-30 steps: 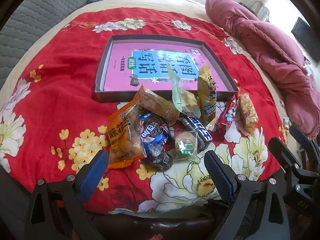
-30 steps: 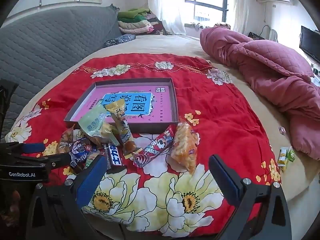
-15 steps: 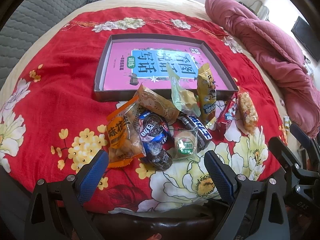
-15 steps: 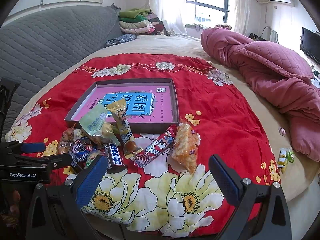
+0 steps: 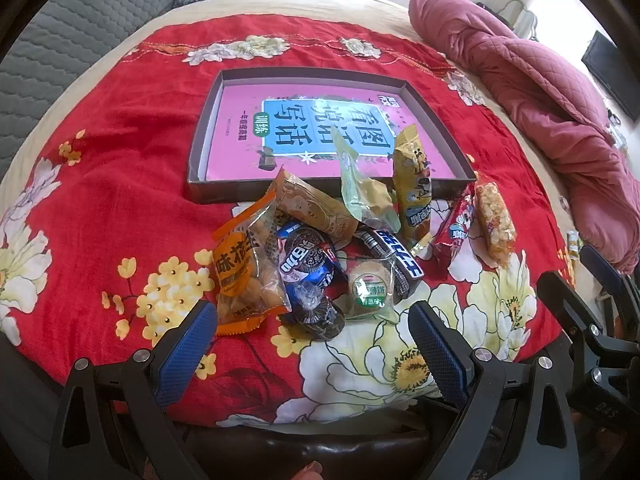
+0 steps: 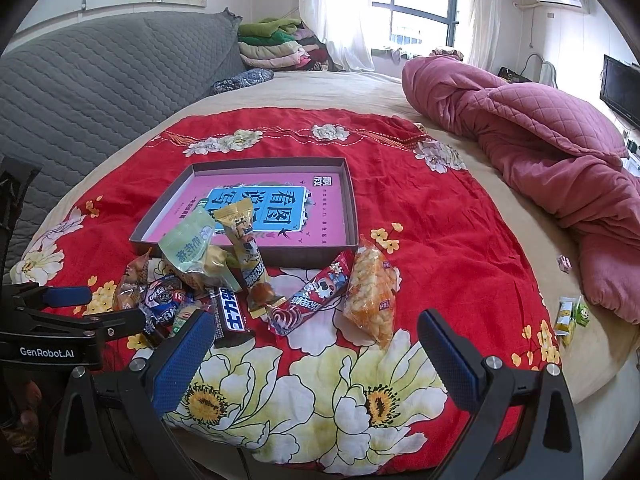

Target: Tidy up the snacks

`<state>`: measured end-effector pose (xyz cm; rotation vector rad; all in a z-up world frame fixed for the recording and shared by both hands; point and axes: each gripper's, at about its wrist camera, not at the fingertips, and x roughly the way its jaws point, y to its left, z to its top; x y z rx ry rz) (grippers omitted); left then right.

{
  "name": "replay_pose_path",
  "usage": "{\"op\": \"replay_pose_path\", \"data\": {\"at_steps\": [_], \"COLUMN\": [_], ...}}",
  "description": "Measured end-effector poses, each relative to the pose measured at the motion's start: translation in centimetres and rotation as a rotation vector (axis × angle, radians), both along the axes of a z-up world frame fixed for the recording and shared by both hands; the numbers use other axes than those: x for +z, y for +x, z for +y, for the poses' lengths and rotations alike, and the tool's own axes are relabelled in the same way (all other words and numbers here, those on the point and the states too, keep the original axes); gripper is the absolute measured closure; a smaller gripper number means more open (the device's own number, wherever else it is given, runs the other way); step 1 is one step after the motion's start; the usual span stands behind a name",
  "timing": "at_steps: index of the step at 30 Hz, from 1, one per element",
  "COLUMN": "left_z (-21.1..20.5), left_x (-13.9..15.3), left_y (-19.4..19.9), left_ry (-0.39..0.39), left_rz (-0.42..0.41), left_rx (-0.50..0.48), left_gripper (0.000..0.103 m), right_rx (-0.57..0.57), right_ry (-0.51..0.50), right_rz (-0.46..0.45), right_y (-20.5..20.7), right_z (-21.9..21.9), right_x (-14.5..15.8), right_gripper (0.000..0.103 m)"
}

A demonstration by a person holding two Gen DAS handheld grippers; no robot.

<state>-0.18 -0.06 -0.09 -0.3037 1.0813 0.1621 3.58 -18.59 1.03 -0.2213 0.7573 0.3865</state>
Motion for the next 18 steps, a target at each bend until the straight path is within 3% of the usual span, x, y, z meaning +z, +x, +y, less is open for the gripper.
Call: {"op": "replay_pose_path", "data": {"at_steps": [18], "left_z": [0.1], "left_x": [0.12], "left_y": [0.04], "left_ry": [0.002], "left_rz": [-0.004], "left_rx": [0.0], "left_gripper": [0.007], "right_rx": [-0.005], "right_ry": [0.006], "right_rz": [0.001], "right_y": [0.21], "right_z": [-0.16], "right_x": [0.05], "right_gripper": [0.001]}}
